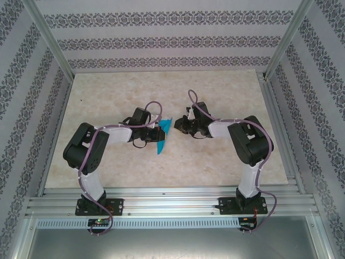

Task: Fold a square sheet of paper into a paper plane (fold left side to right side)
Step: Fold the wing for the fifth time at the center of the table.

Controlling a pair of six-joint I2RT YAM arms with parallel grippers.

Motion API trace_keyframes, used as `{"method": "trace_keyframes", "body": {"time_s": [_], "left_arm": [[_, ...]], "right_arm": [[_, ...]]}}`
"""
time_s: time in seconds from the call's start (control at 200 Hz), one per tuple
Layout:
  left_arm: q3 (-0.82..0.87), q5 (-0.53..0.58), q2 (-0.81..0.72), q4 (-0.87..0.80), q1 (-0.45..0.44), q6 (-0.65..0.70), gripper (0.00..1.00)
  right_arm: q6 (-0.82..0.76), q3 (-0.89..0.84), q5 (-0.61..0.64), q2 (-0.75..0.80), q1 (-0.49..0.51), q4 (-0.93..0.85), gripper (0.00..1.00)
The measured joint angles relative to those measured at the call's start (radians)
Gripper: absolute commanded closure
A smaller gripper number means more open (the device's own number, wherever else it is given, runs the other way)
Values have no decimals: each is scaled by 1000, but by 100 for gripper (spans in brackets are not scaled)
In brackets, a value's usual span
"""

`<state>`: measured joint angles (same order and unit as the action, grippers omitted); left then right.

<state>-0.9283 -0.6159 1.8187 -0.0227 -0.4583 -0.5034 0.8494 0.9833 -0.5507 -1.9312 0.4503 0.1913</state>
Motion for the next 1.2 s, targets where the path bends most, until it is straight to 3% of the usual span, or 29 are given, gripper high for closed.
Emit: {"method": "trace_keyframes", "body": {"time_s": [0.185,0.619,1.199], "left_arm": [[3,11,-32,12,5,-22,94],[55,21,-66,61,55,-62,94],[55,18,-8,111,58,-83,94]], "right_arm": [[17,23,0,-37,16,6,89],[43,27,-5,-40,32,91,62],[40,54,-14,-69,67,87,57]]}}
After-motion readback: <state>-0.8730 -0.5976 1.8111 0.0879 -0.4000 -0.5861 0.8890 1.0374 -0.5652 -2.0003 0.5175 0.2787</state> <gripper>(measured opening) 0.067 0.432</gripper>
